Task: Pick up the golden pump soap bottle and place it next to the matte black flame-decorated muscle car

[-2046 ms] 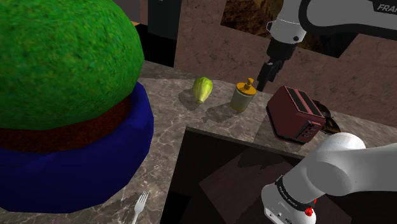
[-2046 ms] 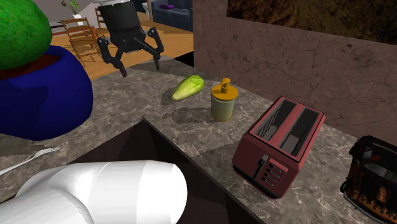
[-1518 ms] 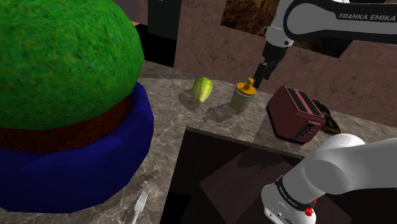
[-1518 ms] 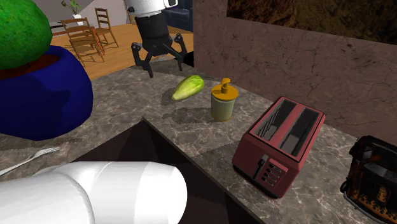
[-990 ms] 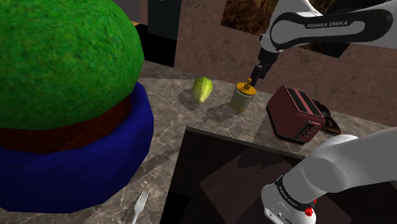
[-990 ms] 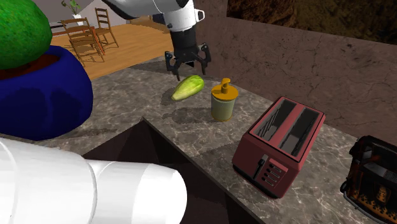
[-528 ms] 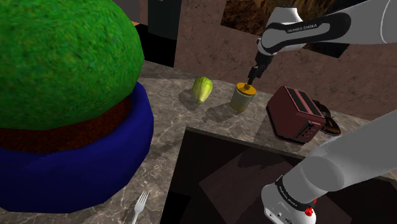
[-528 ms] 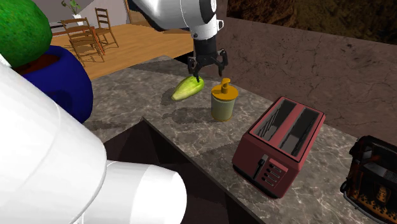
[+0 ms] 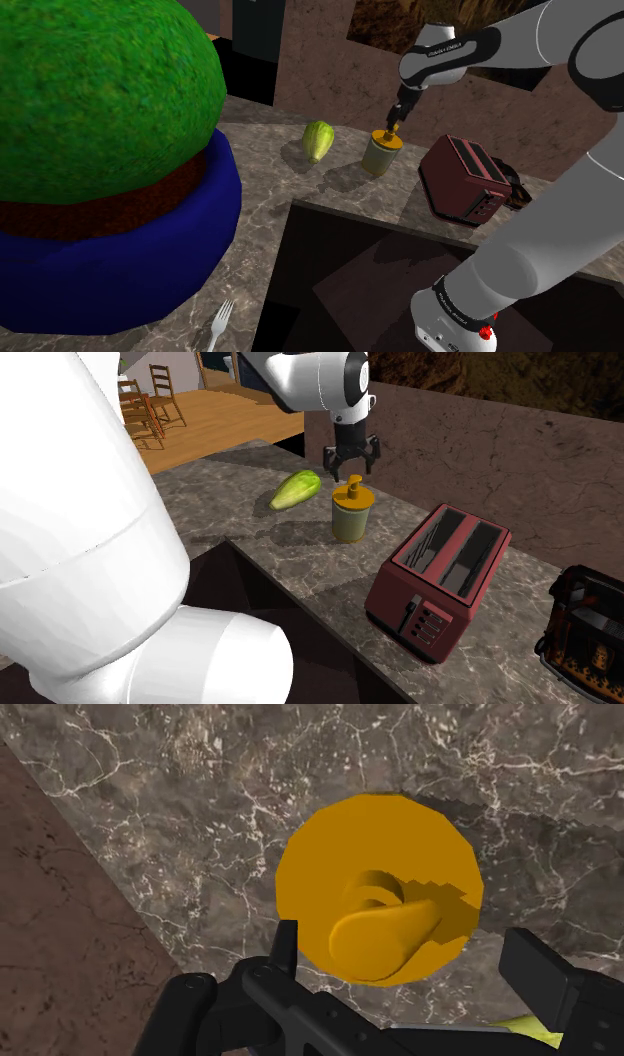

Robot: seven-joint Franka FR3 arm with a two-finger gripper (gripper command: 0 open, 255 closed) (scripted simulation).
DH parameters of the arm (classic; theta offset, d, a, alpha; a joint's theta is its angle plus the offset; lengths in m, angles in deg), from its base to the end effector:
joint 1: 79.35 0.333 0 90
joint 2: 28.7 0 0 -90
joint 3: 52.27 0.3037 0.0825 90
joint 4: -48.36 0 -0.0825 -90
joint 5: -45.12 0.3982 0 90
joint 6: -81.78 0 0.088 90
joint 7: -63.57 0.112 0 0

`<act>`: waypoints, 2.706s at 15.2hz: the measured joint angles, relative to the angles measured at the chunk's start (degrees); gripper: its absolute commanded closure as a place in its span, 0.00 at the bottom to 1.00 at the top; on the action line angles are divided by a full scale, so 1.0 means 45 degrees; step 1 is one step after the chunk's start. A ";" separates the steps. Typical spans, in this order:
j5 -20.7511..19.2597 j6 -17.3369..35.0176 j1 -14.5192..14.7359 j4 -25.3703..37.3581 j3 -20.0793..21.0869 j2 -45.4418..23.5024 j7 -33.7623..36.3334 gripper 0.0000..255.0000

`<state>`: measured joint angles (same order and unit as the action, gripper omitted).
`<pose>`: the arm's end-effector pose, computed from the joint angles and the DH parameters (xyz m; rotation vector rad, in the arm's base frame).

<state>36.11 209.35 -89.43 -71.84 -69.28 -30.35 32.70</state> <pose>0.5069 -0.2648 0.3926 2.9632 0.2320 0.0315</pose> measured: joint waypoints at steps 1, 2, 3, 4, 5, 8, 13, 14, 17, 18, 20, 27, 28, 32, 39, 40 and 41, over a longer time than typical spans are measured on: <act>0.0050 0.0144 -0.0025 0.0034 -0.0019 -0.0167 -0.0055 0.00; 0.0084 0.0244 -0.0042 0.0049 -0.0031 -0.0277 -0.0089 0.00; 0.0130 0.0387 -0.0072 0.0059 -0.0051 -0.0424 -0.0146 0.00; 0.0159 0.0551 -0.0096 0.0007 -0.0068 -0.0534 -0.0180 0.00; 0.0172 0.0748 -0.0098 -0.0098 -0.0065 -0.0631 -0.0161 0.00; 0.0234 0.1094 -0.0143 -0.0198 -0.0086 -0.0875 -0.0220 0.00; 0.0245 0.1156 -0.0151 -0.0218 -0.0090 -0.0911 -0.0230 0.00; 0.0246 0.1158 -0.0151 -0.0217 -0.0090 -0.0912 -0.0230 1.00; 0.0246 0.1159 -0.0152 -0.0216 -0.0091 -0.0911 -0.0229 1.00; 0.0246 0.1159 -0.0152 -0.0216 -0.0091 -0.0911 -0.0229 1.00; 0.0246 0.1160 -0.0152 -0.0215 -0.0091 -0.0912 -0.0229 1.00; 0.0213 0.0825 -0.0137 -0.0066 -0.0090 -0.0733 -0.0239 1.00; 0.0194 0.0691 -0.0132 -0.0018 -0.0091 -0.0643 -0.0242 1.00; 0.0162 0.0037 -0.0118 0.0367 -0.0091 -0.0361 -0.0295 1.00; 0.0122 -0.1140 -0.0081 0.1140 -0.0068 0.0059 -0.0373 1.00; 0.0126 -0.1285 -0.0072 0.1265 -0.0059 0.0079 -0.0374 1.00; 0.0122 -0.1437 -0.0072 0.1367 -0.0061 0.0131 -0.0396 1.00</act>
<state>36.66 202.88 -89.76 -65.68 -69.55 -29.76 30.92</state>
